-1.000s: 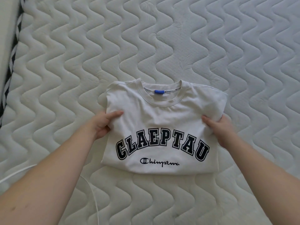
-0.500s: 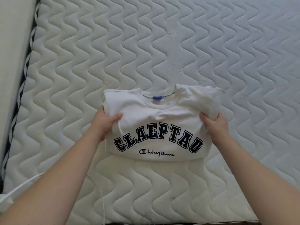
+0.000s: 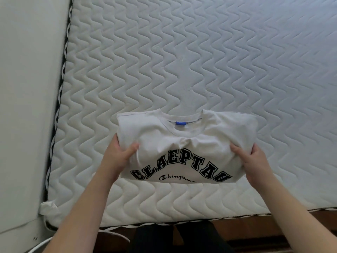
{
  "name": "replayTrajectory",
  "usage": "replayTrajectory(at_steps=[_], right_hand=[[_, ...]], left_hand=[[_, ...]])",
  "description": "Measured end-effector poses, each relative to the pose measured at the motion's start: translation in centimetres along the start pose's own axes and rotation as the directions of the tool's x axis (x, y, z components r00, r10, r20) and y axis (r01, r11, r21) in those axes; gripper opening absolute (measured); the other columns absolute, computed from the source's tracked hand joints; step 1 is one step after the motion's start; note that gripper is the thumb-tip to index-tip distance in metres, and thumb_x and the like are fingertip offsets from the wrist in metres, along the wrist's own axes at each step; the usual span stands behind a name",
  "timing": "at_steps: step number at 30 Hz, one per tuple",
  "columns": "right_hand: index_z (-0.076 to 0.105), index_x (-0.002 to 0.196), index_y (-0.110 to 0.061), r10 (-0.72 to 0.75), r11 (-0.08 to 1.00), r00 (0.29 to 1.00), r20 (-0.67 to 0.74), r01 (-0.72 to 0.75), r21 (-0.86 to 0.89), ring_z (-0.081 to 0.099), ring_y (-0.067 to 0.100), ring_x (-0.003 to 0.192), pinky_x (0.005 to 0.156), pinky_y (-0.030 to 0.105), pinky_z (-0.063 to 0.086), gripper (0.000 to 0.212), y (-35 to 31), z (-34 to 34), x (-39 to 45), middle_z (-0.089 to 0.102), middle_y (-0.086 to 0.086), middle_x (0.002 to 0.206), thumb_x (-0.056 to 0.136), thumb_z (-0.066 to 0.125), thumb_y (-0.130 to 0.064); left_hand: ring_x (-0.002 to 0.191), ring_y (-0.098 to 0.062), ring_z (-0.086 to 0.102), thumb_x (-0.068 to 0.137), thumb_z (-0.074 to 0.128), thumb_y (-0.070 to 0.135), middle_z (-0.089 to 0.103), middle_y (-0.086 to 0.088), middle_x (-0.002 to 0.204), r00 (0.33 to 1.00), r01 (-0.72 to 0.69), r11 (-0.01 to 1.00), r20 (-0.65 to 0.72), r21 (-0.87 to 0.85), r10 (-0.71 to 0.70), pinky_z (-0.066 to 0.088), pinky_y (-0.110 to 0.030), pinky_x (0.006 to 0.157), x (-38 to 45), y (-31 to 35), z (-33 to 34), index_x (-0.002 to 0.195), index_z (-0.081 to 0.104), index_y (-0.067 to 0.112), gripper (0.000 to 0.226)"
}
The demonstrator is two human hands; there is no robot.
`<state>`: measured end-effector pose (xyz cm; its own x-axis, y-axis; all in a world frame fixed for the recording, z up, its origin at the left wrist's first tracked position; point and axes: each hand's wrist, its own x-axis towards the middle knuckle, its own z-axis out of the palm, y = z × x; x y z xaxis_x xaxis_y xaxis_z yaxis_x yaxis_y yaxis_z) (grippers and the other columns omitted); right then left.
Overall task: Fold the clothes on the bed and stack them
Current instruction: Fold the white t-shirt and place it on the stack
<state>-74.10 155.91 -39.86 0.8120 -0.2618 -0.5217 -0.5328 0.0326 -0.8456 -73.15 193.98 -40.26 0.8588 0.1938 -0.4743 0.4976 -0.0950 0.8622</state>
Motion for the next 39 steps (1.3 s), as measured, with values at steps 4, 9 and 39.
replayTrajectory(at_steps=[4,9,39], right_hand=[[0.068,0.106,-0.041,-0.029,0.999,0.999,0.034,0.028,0.037,0.071,0.010,0.097,0.080,0.033,0.053,0.041,-2.0,-1.0,-5.1,0.073,-0.011,0.109,0.067,0.082,-0.039],[0.063,0.116,-0.033,-0.063,0.996,0.998,-0.004,0.063,0.055,0.069,0.011,0.101,0.081,0.033,0.054,0.054,-3.2,-1.3,-10.3,0.072,-0.009,0.112,0.067,0.083,-0.041],[0.066,0.109,-0.033,-0.206,0.938,0.724,-0.659,0.339,0.079,0.071,0.008,0.090,0.073,0.028,0.056,0.038,-6.5,-18.3,-29.2,0.074,-0.013,0.102,0.075,0.081,-0.040]], left_hand=[[0.101,-0.010,0.068,0.067,0.078,0.035,0.071,0.012,0.109,0.999,-0.029,1.000,-0.038,-0.005,0.029,0.054,-0.037,0.089,-3.9,2.7,-1.0,0.115,0.059,0.034,0.051],[0.091,0.000,0.068,0.063,0.073,0.053,0.072,0.020,0.101,0.994,-0.092,0.996,-0.062,0.019,0.093,0.052,-0.028,0.078,-8.0,5.3,-1.6,0.102,0.063,0.042,0.041],[0.082,0.005,0.066,0.079,0.077,0.034,0.070,0.024,0.092,0.609,-0.650,0.750,0.674,0.123,0.418,0.046,-0.018,0.065,-17.7,21.5,19.6,0.109,0.062,0.040,0.034]])
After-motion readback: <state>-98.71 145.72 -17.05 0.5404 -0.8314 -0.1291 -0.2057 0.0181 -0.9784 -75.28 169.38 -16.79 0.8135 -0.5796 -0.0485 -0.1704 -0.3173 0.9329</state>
